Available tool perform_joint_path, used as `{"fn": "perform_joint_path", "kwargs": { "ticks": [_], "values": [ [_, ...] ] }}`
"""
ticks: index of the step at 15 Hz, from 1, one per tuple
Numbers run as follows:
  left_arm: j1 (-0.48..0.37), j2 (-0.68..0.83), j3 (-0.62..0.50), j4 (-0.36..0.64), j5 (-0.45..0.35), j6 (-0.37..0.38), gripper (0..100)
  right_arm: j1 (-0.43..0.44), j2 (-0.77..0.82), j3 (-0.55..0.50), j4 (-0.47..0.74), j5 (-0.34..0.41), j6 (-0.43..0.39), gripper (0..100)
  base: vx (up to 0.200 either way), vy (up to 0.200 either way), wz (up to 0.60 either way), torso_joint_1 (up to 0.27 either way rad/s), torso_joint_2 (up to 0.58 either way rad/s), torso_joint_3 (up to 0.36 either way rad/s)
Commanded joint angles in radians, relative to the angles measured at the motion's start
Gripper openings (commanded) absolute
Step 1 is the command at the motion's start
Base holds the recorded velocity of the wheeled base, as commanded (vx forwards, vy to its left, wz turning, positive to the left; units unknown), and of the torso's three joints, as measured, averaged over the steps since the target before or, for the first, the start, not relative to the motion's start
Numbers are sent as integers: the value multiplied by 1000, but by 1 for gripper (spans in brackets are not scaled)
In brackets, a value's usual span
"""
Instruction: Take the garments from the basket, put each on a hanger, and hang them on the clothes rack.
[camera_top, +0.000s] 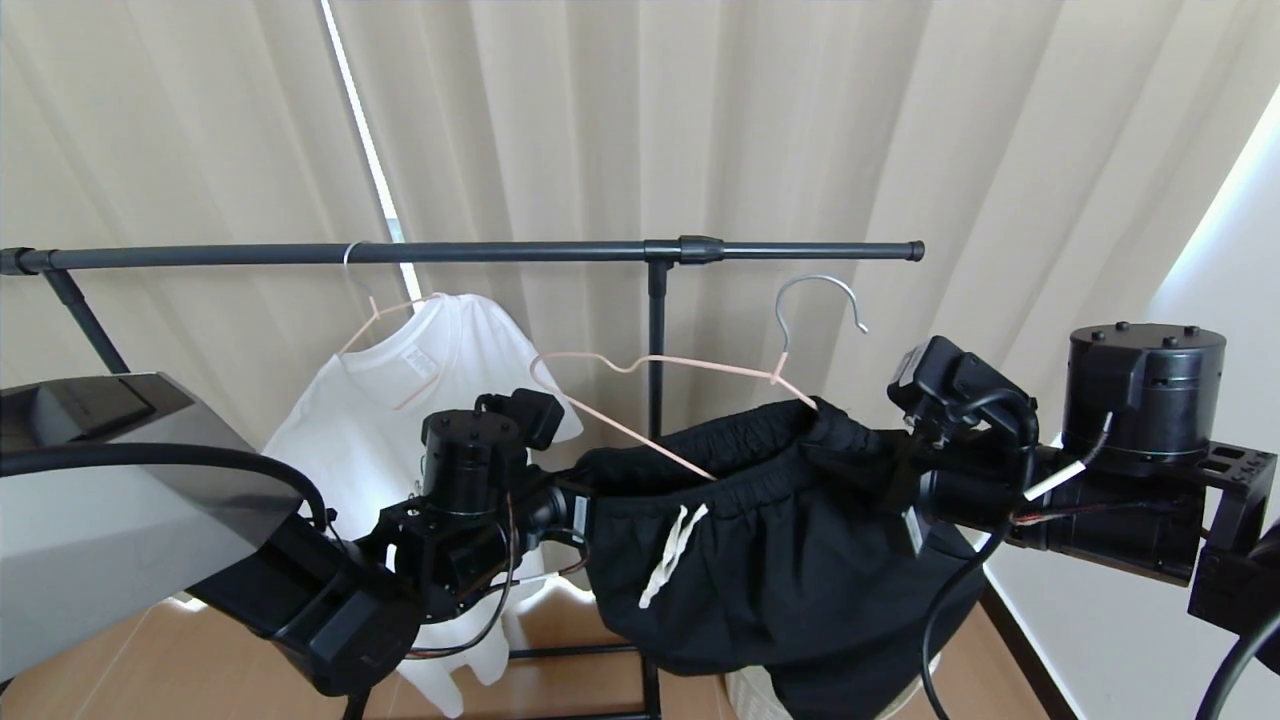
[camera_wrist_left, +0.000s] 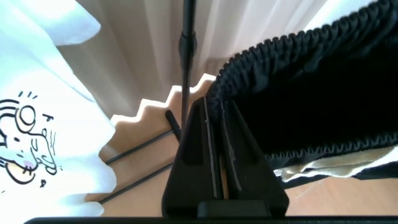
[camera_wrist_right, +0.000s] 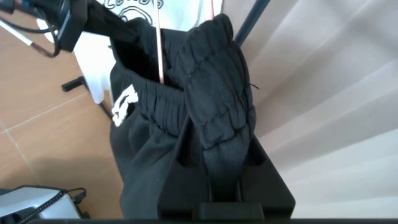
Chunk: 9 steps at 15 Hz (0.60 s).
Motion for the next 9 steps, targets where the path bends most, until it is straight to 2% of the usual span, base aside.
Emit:
{"fn": "perform_joint_path", "kwargs": {
  "ticks": [1,4,9],
  "values": [
    [15,-12,-5,0,2,-1,0,-24,35,1,-1,30,-3,0,0,0,0,0,0,0],
    [26,-9,-37,0,46,-25,0,-39,75,13,-53,58,-6,0,0,0,0,0,0,0],
    [58,-5,-59,1,48,-28,0,-47,87,35,-70,62,-55,0,0,0,0,0,0,0]
  ]
}}
